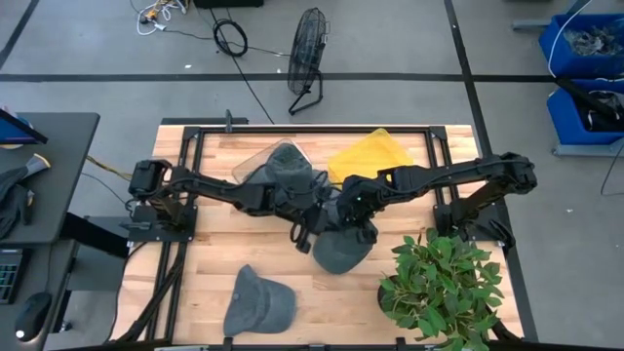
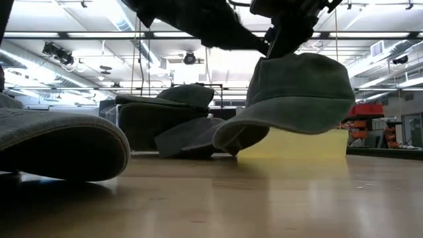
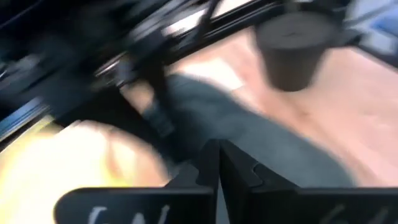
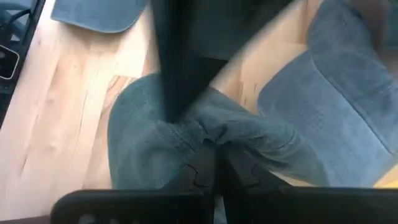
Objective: Pick & Place hat
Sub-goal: Put the black cap into the transparent bin
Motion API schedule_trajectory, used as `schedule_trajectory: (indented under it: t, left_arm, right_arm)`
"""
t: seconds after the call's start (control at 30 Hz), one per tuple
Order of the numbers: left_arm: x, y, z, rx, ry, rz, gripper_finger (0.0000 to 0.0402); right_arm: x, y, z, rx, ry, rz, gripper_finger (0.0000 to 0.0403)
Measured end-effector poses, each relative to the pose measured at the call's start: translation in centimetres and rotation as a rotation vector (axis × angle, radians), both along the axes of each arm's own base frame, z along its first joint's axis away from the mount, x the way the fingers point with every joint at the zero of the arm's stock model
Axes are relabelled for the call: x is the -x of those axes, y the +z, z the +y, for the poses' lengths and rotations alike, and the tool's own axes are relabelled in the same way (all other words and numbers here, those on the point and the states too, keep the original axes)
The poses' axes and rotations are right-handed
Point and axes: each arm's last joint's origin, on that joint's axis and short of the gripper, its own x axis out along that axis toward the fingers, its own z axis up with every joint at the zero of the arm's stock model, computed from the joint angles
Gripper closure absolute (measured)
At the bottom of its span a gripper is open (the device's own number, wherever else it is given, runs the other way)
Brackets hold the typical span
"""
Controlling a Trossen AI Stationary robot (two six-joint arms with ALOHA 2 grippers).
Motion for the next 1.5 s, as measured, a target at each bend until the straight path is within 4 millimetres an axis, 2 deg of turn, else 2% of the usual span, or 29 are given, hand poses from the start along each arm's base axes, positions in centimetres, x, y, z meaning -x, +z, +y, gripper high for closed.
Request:
schedule_trajectory:
  t: [0.07, 0.2, 0.43, 0.6, 0.73, 0.83, 0.93, 1.17, 1.2, 1.33, 1.5]
  left_arm:
    - [0.0, 0.0, 0.4, 0.000, 0.065, 0.001, 0.0367]
    - [-0.1, 0.0, 0.8, -0.026, 0.068, -0.002, 0.0330]
    - [0.0, 0.0, 0.3, 0.033, 0.027, 0.000, 0.0238]
    - [-0.6, -1.2, 0.3, 0.038, 0.030, 0.023, 0.0188]
    - [-1.3, -2.6, 0.4, 0.037, 0.033, 0.028, 0.0174]
    - [-1.6, -3.1, 0.6, 0.038, 0.040, 0.026, 0.0183]
    - [-1.6, -3.0, 0.7, 0.022, 0.040, 0.019, 0.0216]
    - [-1.6, -3.0, 0.8, -0.007, 0.029, 0.012, 0.0373]
    - [-1.6, -3.0, 0.9, -0.006, 0.031, 0.012, 0.0383]
    - [-1.5, -2.9, 0.9, 0.014, 0.043, 0.016, 0.0383]
    - [-1.4, -2.7, 0.9, 0.021, 0.062, 0.026, 0.0387]
  right_arm:
    - [0.1, -0.1, 0.3, -0.025, 0.002, 0.018, 0.0393]
    - [0.7, -0.3, 1.3, -0.070, 0.048, 0.076, 0.0393]
    - [0.9, -0.4, 1.8, -0.004, 0.021, 0.096, 0.0393]
    - [0.6, -0.3, 1.8, 0.025, 0.039, 0.051, 0.0393]
    - [0.3, -0.1, 1.8, 0.039, 0.068, 0.005, 0.0393]
    - [0.3, -0.1, 1.8, 0.044, 0.069, 0.006, 0.0393]
    - [0.3, -0.1, 1.7, 0.061, 0.073, 0.007, 0.0393]
    - [0.3, -0.2, 1.6, 0.099, 0.090, 0.006, 0.0393]
    - [0.3, -0.2, 1.6, 0.100, 0.089, 0.007, 0.0393]
    - [0.3, -0.2, 1.6, 0.101, 0.061, 0.010, 0.0389]
    - [0.5, -0.3, 1.3, 0.158, -0.057, 0.039, 0.0357]
